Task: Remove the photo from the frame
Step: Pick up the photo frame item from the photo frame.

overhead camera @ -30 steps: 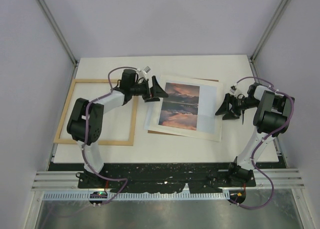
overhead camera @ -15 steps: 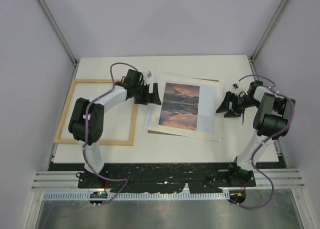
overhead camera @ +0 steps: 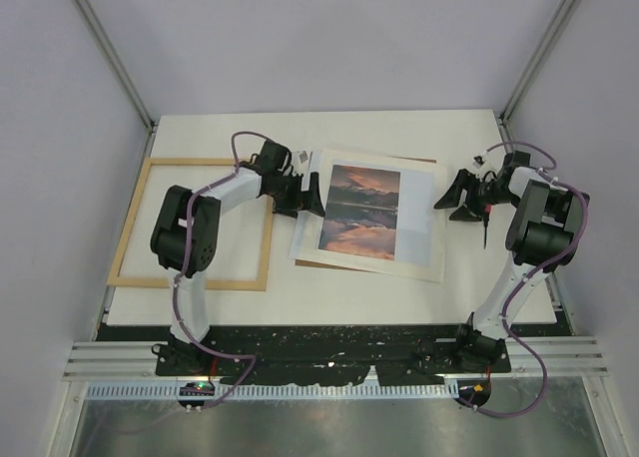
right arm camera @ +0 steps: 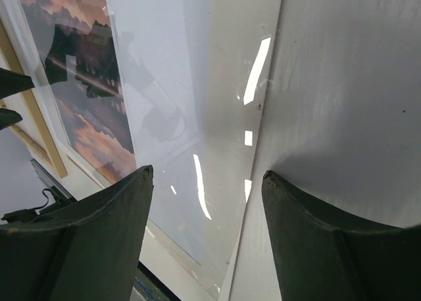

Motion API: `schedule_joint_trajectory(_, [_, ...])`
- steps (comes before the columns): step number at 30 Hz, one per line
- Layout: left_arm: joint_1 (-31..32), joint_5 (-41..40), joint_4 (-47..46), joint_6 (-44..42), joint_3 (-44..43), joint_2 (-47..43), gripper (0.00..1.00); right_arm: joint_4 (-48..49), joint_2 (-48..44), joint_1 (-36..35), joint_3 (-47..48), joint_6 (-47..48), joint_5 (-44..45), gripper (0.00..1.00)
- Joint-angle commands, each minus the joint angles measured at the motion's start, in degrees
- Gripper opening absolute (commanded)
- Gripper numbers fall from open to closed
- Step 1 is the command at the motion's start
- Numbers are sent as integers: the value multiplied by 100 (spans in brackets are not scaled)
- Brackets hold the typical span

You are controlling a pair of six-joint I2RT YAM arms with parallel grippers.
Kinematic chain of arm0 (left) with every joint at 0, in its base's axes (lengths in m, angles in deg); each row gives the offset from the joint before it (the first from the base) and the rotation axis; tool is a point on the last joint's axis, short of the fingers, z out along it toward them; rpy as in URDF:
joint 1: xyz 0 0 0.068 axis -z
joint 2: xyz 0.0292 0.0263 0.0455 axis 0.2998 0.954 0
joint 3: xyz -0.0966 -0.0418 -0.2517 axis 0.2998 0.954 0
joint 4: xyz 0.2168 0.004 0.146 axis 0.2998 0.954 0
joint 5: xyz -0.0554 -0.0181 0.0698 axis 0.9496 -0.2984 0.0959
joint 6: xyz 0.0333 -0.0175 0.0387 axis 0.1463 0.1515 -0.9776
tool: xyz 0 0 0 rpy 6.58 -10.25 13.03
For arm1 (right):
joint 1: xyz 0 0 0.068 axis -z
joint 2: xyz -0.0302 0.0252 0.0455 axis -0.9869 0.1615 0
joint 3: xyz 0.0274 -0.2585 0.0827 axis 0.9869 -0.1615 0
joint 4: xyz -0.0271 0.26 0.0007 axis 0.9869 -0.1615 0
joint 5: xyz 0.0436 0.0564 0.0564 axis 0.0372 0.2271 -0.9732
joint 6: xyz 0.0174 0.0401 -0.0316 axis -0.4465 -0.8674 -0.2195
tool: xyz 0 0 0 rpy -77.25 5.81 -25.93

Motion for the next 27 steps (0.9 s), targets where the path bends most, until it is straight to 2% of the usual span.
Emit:
schedule_joint_trajectory(1, [9,441,95,111,-175,286,100,374,360,14,25,-91,120,72])
schedule_joint_trajectory(6, [9,722,122,199,-246,479,100,375,474,14,7,-118,-169,72])
schedule_joint_trajectory(15, [18,1118,-274,427,-52,383,100,146,343,110,25,-153,-1899,72])
schedule_joint_trajectory(27, [18,1312,-450,542,62,348,100,-653,237,155,210,514,-3439,70])
